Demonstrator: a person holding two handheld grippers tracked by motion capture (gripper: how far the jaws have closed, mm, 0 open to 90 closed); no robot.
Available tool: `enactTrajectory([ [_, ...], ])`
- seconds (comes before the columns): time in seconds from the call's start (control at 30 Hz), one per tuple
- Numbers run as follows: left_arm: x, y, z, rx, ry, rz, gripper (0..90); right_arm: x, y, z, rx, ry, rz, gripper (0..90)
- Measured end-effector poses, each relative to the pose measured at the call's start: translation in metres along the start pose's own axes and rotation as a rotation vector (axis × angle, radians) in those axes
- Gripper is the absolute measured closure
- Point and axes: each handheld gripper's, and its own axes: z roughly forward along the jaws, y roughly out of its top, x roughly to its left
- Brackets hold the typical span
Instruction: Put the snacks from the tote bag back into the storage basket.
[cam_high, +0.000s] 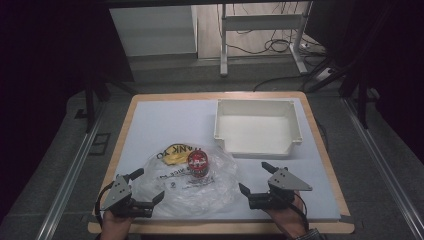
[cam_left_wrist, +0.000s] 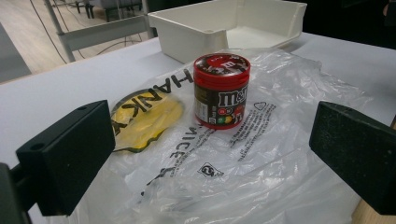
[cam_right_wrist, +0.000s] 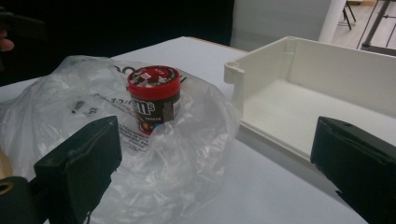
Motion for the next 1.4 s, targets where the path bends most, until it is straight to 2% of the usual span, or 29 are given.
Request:
enactTrajectory([
  [0.6, 0.000, 0.000, 0.000, -0.003, -0.002, -0.001, 0.2, 0.010, 0.005, 0.018, -0.068, 0.020, -0.023, 2.8],
  [0.93, 0.000, 0.000, 0.000, -0.003, -0.001, -0.001, 0.2, 0.015, 0.006, 0.032, -0.079, 0.012, -0.042, 2.8],
  [1.2, 0.000, 0.000, 0.000, -0.005, -0.001, -0.001, 0.3, 0.020, 0.006, 0.041, -0.104, -0.008, -0.040, 2.9],
  [1.4, 0.000, 0.000, 0.000, -0.006, -0.001, -0.002, 0.3, 0.023, 0.004, 0.050, -0.113, -0.004, -0.031, 3.1],
])
